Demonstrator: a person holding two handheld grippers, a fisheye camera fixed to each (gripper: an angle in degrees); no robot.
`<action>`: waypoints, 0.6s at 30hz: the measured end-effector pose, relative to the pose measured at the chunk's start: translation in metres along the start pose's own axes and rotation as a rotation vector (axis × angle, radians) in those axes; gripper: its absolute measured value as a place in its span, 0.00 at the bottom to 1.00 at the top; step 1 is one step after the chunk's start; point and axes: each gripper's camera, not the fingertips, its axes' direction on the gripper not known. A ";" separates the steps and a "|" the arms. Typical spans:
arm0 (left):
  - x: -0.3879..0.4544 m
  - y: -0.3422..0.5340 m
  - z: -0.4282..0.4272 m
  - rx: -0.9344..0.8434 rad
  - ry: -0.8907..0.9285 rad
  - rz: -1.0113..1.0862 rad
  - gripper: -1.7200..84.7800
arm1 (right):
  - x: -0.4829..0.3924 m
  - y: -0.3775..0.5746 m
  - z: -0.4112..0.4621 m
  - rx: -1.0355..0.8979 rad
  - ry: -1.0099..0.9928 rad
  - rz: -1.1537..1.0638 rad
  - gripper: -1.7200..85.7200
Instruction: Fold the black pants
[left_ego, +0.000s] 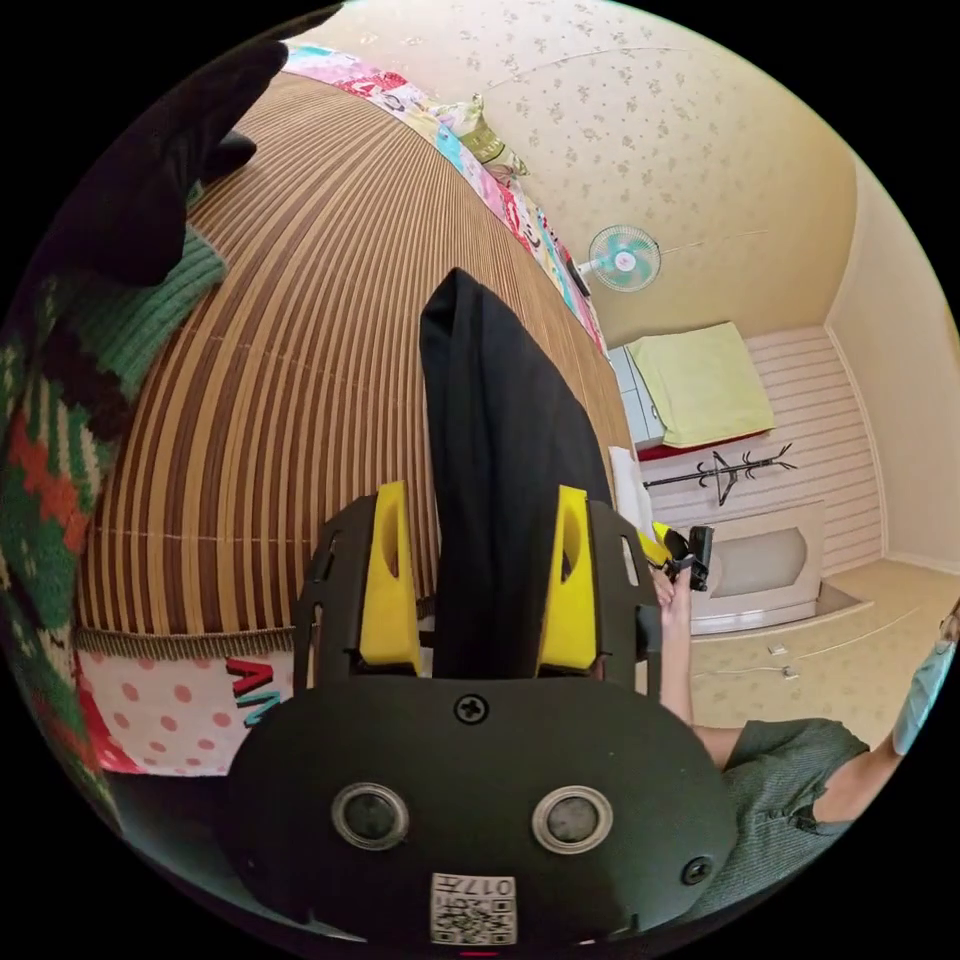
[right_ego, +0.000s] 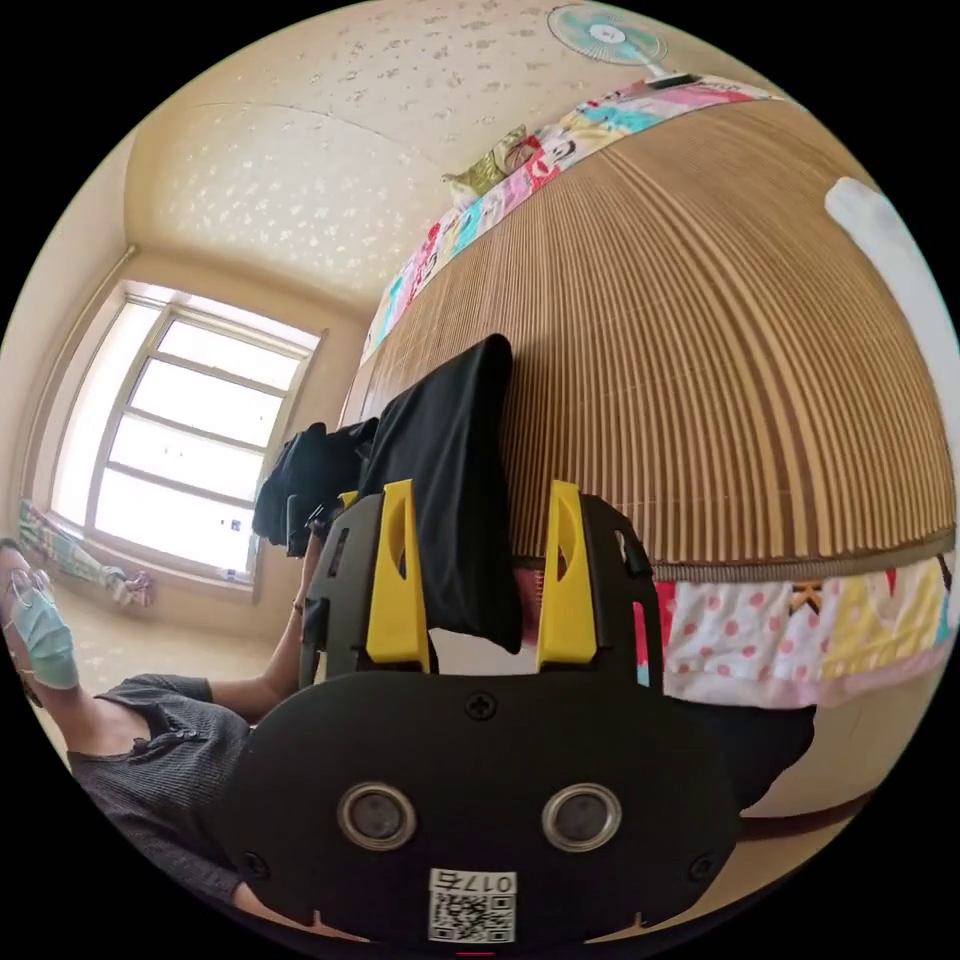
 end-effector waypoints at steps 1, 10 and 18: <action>0.000 -0.003 0.003 -0.011 0.009 -0.002 0.23 | 0.013 -0.015 0.014 -0.067 -0.067 -0.017 0.22; -0.008 -0.044 0.050 -0.197 0.120 -0.053 0.15 | 0.053 -0.079 0.088 -0.331 -0.361 -0.041 0.19; 0.020 -0.039 0.044 -0.294 0.404 0.022 0.11 | 0.054 -0.073 0.082 -0.409 -0.755 -0.101 0.15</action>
